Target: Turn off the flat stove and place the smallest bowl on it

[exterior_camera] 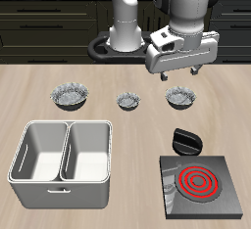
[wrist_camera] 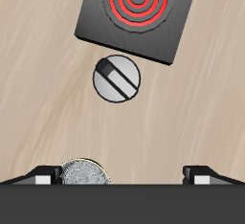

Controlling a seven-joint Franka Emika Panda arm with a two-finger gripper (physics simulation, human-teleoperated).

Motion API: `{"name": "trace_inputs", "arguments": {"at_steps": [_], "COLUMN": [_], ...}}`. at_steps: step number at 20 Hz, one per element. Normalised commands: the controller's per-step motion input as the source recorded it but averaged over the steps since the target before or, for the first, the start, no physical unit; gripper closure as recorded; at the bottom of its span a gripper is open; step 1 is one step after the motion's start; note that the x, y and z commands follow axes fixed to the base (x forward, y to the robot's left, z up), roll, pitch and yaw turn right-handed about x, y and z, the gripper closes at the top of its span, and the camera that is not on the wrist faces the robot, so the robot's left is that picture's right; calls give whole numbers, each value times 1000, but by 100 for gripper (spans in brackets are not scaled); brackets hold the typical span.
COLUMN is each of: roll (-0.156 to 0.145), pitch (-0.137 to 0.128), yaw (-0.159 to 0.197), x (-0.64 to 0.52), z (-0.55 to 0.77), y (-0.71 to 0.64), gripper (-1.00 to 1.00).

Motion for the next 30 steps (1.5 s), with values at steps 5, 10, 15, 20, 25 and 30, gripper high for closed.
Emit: {"name": "trace_inputs", "arguments": {"at_steps": [5,10,15,20,25,30], "roll": [9,-10,-11,1,2,4], "pitch": [-2,7,1,-3,3,0], "yaw": [12,7,12,28,43,63], "x": [232,155,217,156,111,53], "z": [14,-33,-53,-38,-139,-184], "y": [134,76,84,39,43,66], "gripper": [-100,-100,-100,-100,-100,-100]}}
